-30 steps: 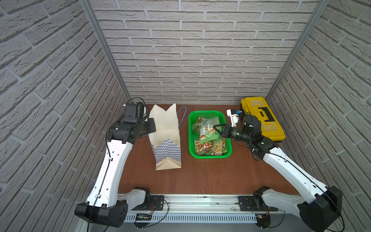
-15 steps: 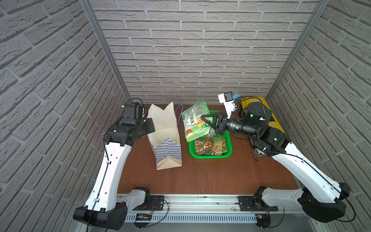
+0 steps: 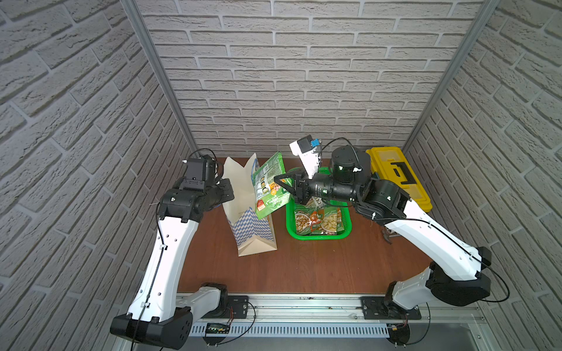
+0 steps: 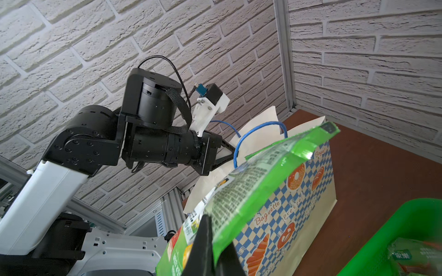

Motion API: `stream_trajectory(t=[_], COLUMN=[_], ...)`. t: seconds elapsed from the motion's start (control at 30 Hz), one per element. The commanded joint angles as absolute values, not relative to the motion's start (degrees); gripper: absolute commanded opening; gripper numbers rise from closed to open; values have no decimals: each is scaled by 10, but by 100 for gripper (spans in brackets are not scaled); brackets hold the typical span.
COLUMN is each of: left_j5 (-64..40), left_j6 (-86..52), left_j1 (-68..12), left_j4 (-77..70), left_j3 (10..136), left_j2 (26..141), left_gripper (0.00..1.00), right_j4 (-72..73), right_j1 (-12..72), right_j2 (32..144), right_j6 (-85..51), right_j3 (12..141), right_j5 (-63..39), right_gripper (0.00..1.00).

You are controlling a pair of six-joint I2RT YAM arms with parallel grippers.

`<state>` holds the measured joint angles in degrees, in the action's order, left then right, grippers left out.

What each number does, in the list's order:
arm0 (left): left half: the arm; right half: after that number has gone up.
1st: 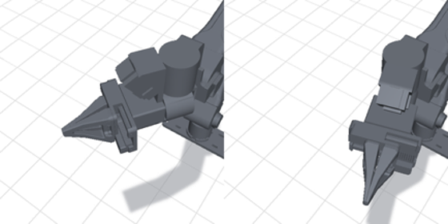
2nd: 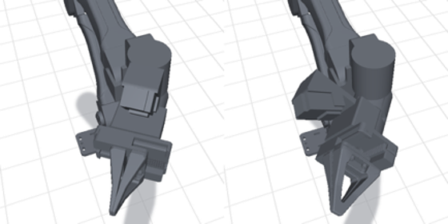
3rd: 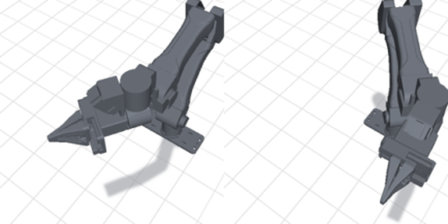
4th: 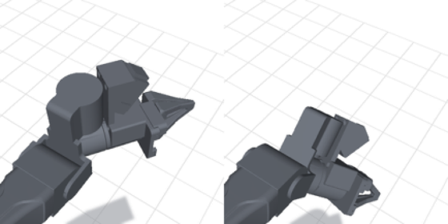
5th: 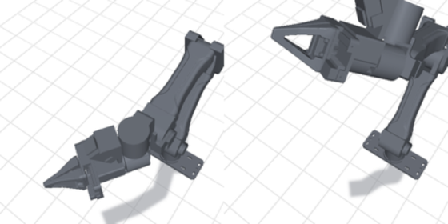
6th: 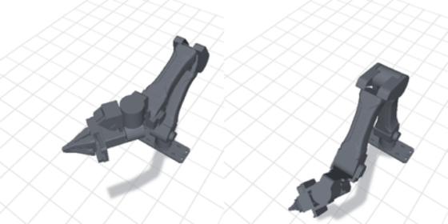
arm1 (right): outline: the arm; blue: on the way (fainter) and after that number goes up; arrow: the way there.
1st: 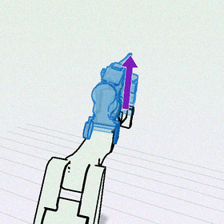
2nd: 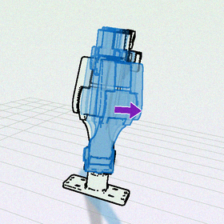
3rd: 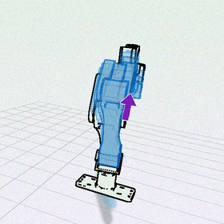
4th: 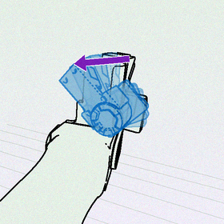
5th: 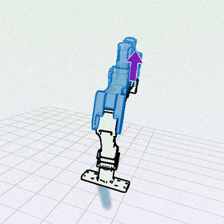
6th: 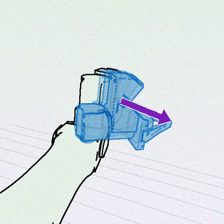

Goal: Place the condiment packets inside the bag
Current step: Place the condiment packet in the paper bag.

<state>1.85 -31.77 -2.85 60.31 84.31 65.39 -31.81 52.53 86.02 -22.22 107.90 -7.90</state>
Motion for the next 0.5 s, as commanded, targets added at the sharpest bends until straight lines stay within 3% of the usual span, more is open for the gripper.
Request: stream_trajectory(t=[0.0,0.2,0.47], left_j5=[32,44,44], left_j6=[-318,-314,-314], left_j1=[-25,-25,-25], left_j4=[602,596,594], left_j3=[839,829,829], left_j2=[648,643,660], left_gripper=[0,0,0], right_j4=[-349,-353,-330], right_j1=[525,526,539], right_j2=[832,750,763], right_j6=[-209,-210,-202], right_j3=[1085,1008,1053], right_j5=[3,89,36], right_gripper=[3,3,3])
